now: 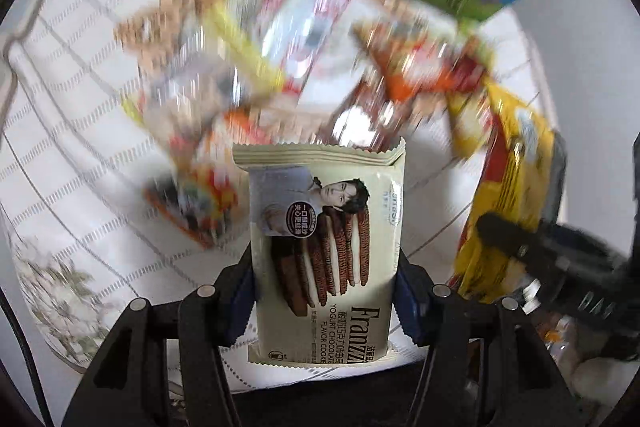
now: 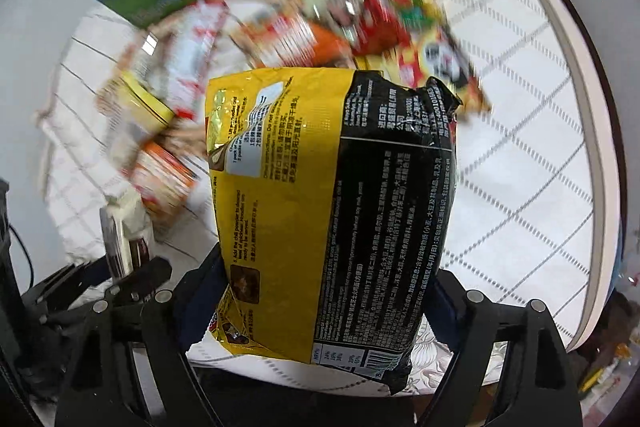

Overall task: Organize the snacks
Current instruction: 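Carry both packs into the cardboard box and open both tools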

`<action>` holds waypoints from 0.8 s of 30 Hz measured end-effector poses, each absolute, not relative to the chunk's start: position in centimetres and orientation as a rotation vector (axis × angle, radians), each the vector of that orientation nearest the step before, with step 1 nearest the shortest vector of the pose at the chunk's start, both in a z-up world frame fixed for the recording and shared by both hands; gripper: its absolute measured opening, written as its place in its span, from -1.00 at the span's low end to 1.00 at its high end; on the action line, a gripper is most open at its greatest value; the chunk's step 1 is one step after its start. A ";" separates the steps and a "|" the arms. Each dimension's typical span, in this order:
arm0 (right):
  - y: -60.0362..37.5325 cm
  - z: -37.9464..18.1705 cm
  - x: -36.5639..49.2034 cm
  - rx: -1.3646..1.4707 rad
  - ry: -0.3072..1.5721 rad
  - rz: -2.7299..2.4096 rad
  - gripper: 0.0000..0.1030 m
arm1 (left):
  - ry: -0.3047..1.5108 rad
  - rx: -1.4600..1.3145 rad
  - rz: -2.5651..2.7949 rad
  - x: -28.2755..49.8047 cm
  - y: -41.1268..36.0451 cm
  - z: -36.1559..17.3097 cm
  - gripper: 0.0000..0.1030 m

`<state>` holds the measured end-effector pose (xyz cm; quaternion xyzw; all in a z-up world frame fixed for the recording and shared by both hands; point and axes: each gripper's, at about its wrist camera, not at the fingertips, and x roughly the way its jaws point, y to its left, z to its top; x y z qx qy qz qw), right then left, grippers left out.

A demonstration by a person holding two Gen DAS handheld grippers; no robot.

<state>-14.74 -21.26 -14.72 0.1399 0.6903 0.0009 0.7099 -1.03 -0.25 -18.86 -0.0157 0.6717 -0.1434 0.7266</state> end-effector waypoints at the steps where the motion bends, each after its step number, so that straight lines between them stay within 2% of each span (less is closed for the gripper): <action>1: -21.3 -13.5 -14.7 0.315 1.510 0.015 0.72 | 1.457 -0.051 -0.322 -0.5 -0.3 -17.5 0.09; 8: -25.6 -4.3 -6.7 0.304 1.348 0.112 0.72 | 1.379 -0.118 -0.343 7.7 -2.4 -11.9 0.09; 13: -25.9 -1.5 1.4 0.273 1.277 0.153 0.72 | 1.335 -0.118 -0.313 17.5 -5.3 -10.3 0.09; 18: -25.4 -2.8 10.1 0.225 1.267 0.158 0.72 | 1.367 -0.113 -0.263 28.6 -7.5 -12.3 0.09; 24: -25.9 -7.7 22.4 0.191 1.379 0.149 0.72 | 1.451 -0.081 -0.208 36.5 -8.8 -17.1 0.09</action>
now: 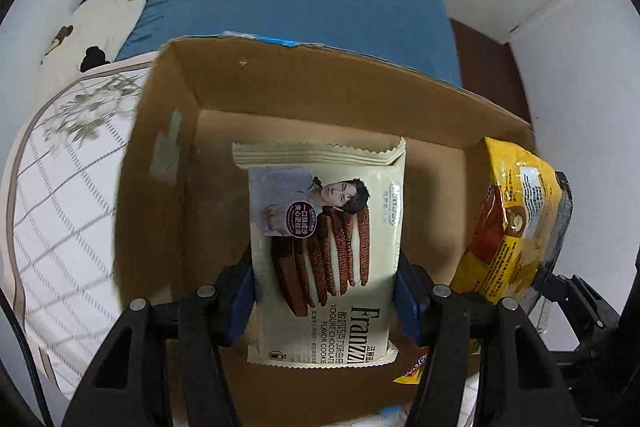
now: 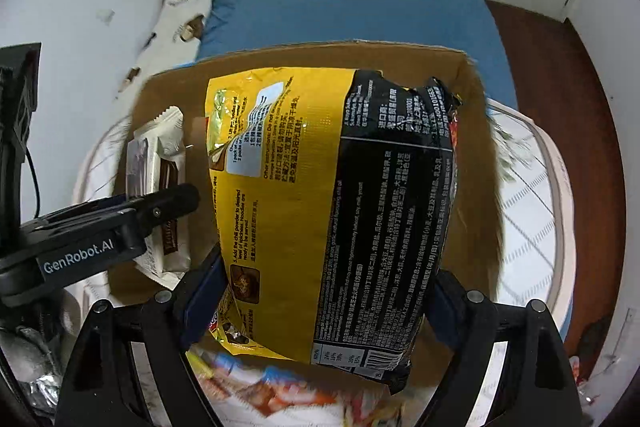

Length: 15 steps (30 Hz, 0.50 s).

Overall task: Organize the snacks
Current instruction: 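Carry both packs into the cardboard box and open both tools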

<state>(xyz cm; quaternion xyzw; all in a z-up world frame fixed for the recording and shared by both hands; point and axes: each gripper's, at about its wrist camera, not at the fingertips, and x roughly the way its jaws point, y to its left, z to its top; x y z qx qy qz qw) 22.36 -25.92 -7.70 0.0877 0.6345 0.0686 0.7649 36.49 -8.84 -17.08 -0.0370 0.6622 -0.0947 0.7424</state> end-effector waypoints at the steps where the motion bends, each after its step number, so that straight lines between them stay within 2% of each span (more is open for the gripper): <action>1: -25.2 -9.3 24.1 0.183 1.397 0.149 0.72 | 1.464 -0.063 -0.201 37.3 -9.1 -18.0 0.09; 11: -24.1 -17.6 30.0 0.160 1.520 0.143 0.74 | 1.557 -0.001 -0.198 41.5 -11.1 -23.2 0.16; 12: -23.6 -17.6 29.7 0.162 1.522 0.143 0.76 | 1.550 0.007 -0.197 41.6 -11.2 -23.3 0.23; 14: -24.1 -17.9 30.0 0.177 1.521 0.130 0.93 | 1.535 0.015 -0.193 41.9 -11.2 -23.3 0.69; 15: -24.4 -17.9 30.1 0.182 1.515 0.124 0.94 | 1.530 0.012 -0.195 41.8 -11.1 -23.2 0.72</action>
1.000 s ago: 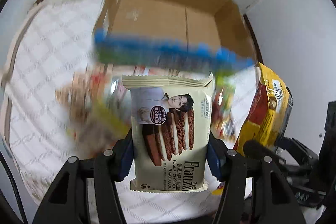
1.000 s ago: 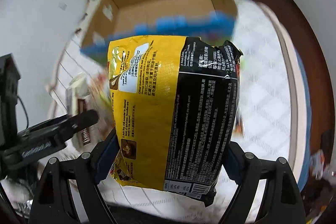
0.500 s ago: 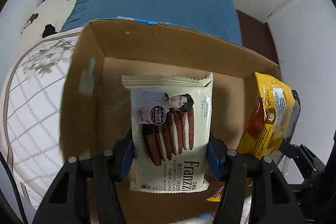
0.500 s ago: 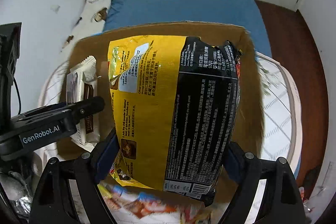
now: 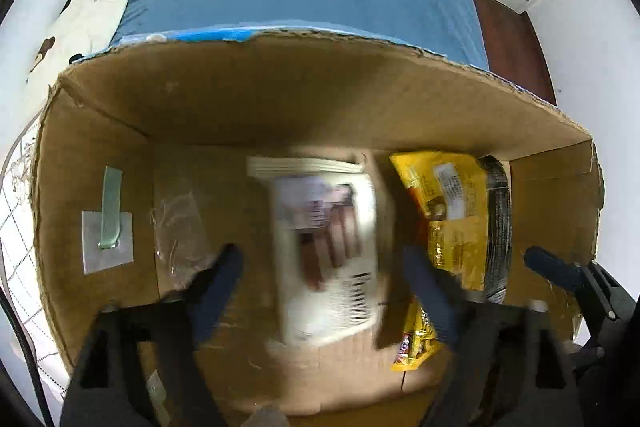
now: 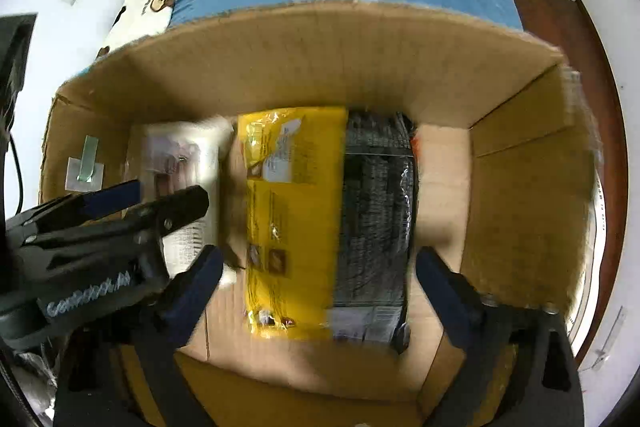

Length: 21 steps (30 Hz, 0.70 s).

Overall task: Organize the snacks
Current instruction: 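Carry both packs into the cardboard box and open both tools, then lift both tools out of the box back toward the snack pile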

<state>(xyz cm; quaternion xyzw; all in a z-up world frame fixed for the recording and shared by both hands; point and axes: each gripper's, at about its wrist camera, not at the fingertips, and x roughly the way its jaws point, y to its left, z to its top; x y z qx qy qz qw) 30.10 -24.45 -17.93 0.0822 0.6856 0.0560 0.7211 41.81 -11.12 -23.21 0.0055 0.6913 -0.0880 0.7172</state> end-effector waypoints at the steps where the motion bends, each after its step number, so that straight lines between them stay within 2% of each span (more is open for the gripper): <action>1: -24.6 -17.9 30.0 0.180 1.515 0.123 0.94 | 1.525 0.008 -0.197 41.8 -11.0 -23.1 0.72; 11: -25.4 -15.8 27.7 0.174 1.450 0.068 0.94 | 1.371 0.030 -0.179 37.4 -10.0 -18.7 0.73; 21: -25.0 -10.9 22.7 0.147 1.326 0.015 0.94 | 1.227 0.064 -0.140 31.7 -8.2 -13.5 0.73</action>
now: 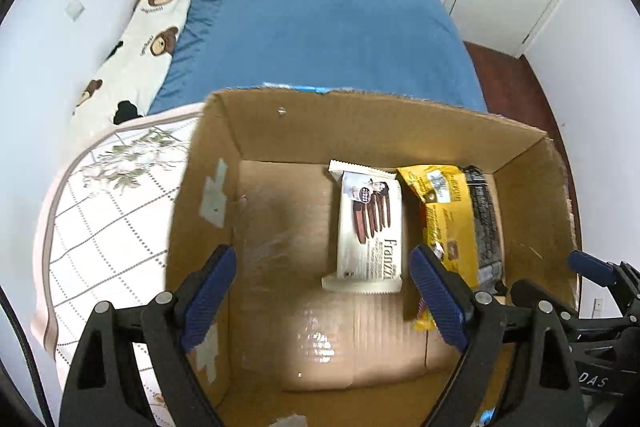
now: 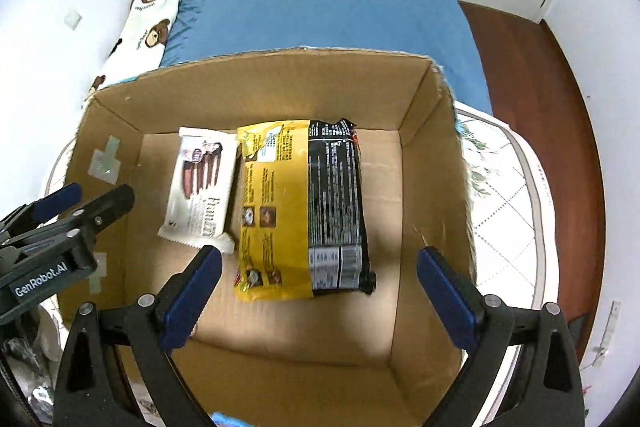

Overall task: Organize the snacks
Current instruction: 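Lift both tools out of the box back toward the snack pile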

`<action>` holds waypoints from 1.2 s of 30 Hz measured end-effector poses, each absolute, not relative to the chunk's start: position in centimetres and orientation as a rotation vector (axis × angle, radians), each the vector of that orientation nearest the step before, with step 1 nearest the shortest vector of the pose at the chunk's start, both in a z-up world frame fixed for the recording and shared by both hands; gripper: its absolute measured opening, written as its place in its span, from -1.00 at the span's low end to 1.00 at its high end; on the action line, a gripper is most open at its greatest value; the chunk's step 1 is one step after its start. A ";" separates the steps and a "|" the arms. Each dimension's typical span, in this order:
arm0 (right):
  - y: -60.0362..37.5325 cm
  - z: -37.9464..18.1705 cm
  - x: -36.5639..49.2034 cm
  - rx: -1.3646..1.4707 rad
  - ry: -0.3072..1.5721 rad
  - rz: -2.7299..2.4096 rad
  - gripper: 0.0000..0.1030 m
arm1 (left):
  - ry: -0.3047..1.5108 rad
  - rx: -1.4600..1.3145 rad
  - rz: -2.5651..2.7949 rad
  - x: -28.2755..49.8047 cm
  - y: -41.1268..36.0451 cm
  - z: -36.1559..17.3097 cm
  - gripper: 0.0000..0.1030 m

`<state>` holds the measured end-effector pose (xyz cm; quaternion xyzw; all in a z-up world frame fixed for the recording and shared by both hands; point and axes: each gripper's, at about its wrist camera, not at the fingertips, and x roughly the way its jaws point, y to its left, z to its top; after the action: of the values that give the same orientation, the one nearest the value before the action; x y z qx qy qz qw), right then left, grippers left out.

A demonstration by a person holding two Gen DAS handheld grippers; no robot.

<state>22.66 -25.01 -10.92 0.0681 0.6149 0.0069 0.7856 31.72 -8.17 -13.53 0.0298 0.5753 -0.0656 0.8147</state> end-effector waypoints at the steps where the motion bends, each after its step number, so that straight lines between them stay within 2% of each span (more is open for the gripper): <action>1: -24.9 -10.5 22.2 0.144 1.314 0.014 0.94 | 1.213 0.063 -0.142 31.0 -8.0 -12.8 0.73; 12: -23.6 -4.5 16.5 0.144 1.191 0.009 0.94 | 1.105 0.074 -0.156 25.9 -6.8 -7.7 0.73; 20: -22.6 -3.3 11.5 0.205 1.178 0.033 0.94 | 1.113 0.054 -0.137 21.4 -4.9 -7.5 0.73; 25: -22.3 -7.0 6.9 0.255 1.262 0.030 0.94 | 1.198 0.025 -0.082 17.1 -1.5 -11.0 0.73; 31: -21.2 -14.2 1.7 0.346 1.421 0.054 0.93 | 1.390 0.054 -0.011 11.0 3.4 -18.5 0.73; 36: -19.1 -19.4 -1.8 0.437 1.545 0.098 0.91 | 1.517 0.298 -0.125 7.1 3.1 -24.6 0.73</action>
<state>-1.76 -19.14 -19.39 0.1958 0.6919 0.0438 0.6936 7.10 3.13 -24.60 0.1344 0.6847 -0.0566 0.7141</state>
